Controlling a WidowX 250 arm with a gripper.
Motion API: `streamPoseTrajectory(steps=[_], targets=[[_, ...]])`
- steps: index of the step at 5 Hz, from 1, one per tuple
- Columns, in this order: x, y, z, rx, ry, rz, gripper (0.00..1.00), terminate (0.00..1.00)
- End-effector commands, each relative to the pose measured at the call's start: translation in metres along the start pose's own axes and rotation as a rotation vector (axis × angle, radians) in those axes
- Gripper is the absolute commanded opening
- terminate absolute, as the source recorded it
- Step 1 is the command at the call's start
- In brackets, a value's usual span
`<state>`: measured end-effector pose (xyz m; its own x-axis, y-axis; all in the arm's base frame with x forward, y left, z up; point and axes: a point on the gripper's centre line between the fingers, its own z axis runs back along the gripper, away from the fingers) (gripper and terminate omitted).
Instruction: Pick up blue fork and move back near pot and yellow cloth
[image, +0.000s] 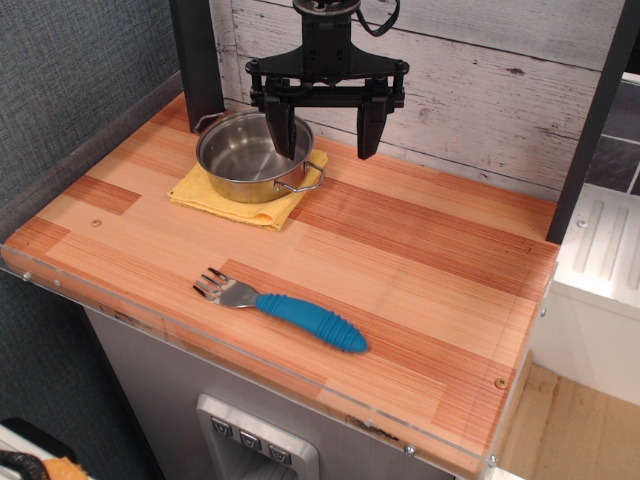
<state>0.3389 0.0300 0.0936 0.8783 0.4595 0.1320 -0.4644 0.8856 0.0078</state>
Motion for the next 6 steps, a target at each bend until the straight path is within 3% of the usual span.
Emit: streamPoseTrajectory(steps=[1,2,3,4,6], targets=[[0.0,0.0,0.0,0.0,0.0,0.0,1.0,0.0],[-0.015,0.006,0.011,-0.036,0.065,0.095,1.0,0.0],[-0.037,0.011,0.018,0.046,0.023,0.221,1.0,0.0],[-0.064,0.015,0.017,0.097,0.039,0.379,1.0,0.0],[-0.095,0.013,-0.007,0.116,-0.008,0.746,1.0,0.0]])
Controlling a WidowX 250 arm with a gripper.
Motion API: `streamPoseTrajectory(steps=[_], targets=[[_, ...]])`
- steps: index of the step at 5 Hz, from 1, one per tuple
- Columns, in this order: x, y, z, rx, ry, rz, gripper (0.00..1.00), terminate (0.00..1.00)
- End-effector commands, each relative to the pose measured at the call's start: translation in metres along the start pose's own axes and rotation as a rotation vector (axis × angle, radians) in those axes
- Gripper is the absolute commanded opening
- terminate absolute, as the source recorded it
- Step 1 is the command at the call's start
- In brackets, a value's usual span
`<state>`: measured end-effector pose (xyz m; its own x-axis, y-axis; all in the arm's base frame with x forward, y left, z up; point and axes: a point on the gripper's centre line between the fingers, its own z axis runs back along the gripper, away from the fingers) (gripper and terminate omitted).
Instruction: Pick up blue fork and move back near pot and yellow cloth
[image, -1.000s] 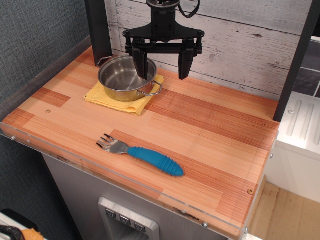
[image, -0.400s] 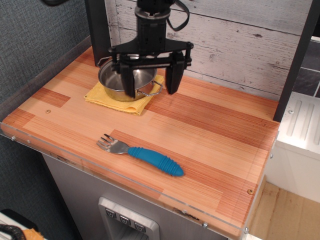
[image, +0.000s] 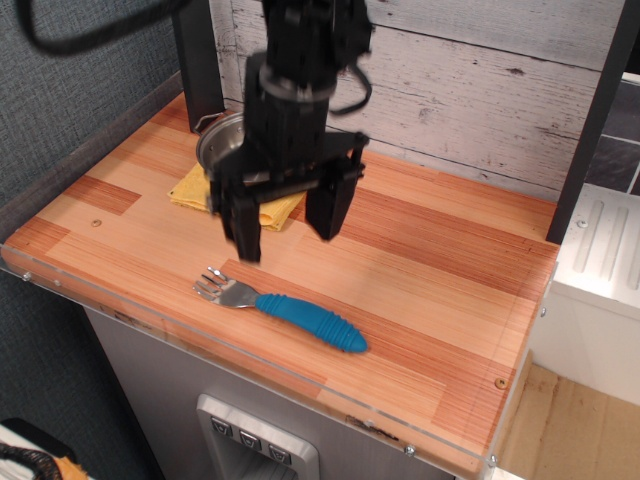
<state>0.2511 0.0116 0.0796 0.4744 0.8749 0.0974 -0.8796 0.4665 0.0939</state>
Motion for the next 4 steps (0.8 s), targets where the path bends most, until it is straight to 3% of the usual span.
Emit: streamPoseTrajectory(steps=[1,3,4], targets=[[-0.017,-0.008,-0.013,-0.11,-0.063,0.266,1.0,0.0],[-0.013,-0.018,-0.036,-0.134,-0.036,0.331,1.0,0.0],[-0.012,-0.023,-0.047,-0.113,-0.032,0.352,1.0,0.0]])
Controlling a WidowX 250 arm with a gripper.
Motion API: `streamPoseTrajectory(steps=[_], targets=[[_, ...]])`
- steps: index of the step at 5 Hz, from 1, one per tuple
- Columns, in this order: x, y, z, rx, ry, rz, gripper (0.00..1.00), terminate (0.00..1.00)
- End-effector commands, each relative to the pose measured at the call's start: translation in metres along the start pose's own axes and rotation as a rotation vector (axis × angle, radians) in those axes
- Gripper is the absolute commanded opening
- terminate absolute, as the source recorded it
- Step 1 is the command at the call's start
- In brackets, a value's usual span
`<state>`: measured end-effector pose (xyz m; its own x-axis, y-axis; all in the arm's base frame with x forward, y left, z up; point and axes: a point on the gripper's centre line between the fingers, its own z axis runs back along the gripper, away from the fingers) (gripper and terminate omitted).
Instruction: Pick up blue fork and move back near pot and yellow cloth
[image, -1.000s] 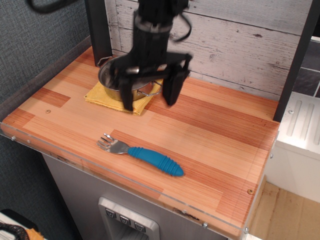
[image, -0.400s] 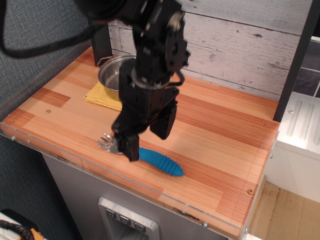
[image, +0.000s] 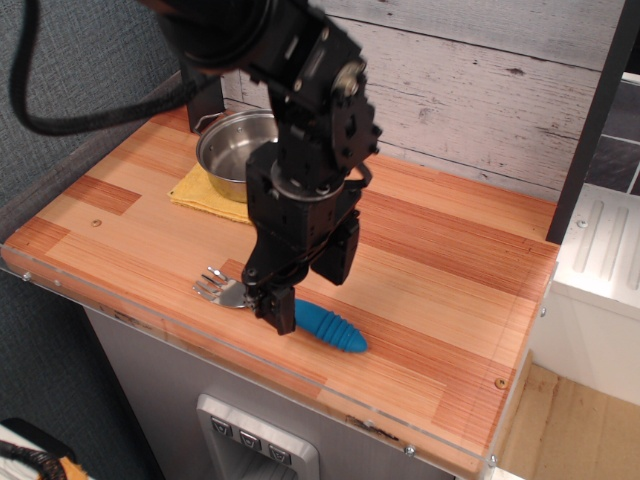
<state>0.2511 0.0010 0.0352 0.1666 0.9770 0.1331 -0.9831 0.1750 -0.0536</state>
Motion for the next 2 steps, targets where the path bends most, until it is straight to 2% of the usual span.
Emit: streamPoseTrajectory(steps=[1,2], targets=[[-0.0034,-0.0166,-0.0194,0.004,-0.008,0.038,1.0,0.0],[-0.0033,-0.0154,-0.023,0.011,0.029,0.057,1.0,0.0]])
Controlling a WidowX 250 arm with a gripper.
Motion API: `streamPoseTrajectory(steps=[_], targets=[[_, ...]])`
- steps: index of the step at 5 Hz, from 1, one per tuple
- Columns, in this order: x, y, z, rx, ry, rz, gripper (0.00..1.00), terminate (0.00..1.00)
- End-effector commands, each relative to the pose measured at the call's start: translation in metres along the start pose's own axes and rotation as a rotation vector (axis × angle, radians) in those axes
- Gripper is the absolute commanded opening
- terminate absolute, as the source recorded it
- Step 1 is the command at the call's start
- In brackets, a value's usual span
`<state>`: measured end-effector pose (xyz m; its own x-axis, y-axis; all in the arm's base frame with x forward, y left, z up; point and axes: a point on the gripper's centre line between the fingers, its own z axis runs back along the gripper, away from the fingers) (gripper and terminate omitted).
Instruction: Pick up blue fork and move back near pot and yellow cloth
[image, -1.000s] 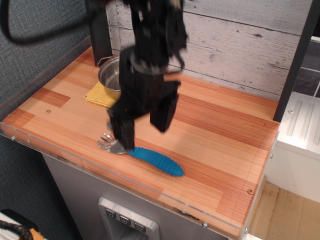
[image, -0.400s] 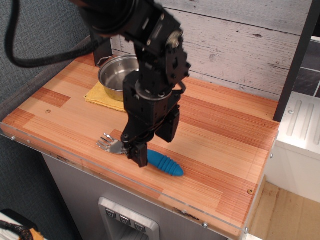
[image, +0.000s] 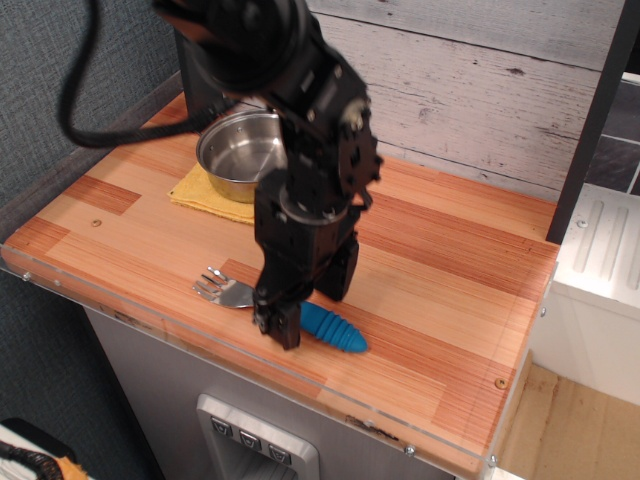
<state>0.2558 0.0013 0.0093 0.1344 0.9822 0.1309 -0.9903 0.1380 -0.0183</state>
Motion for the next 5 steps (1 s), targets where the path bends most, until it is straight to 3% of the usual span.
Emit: streamPoseTrajectory(steps=[1,4,5], targets=[[-0.001,-0.011,0.003,-0.054,0.055,0.037,0.0,0.0],[-0.002,-0.014,0.012,-0.045,0.019,0.042,0.0,0.0],[-0.004,-0.025,0.024,-0.115,0.054,0.047,0.0,0.0]])
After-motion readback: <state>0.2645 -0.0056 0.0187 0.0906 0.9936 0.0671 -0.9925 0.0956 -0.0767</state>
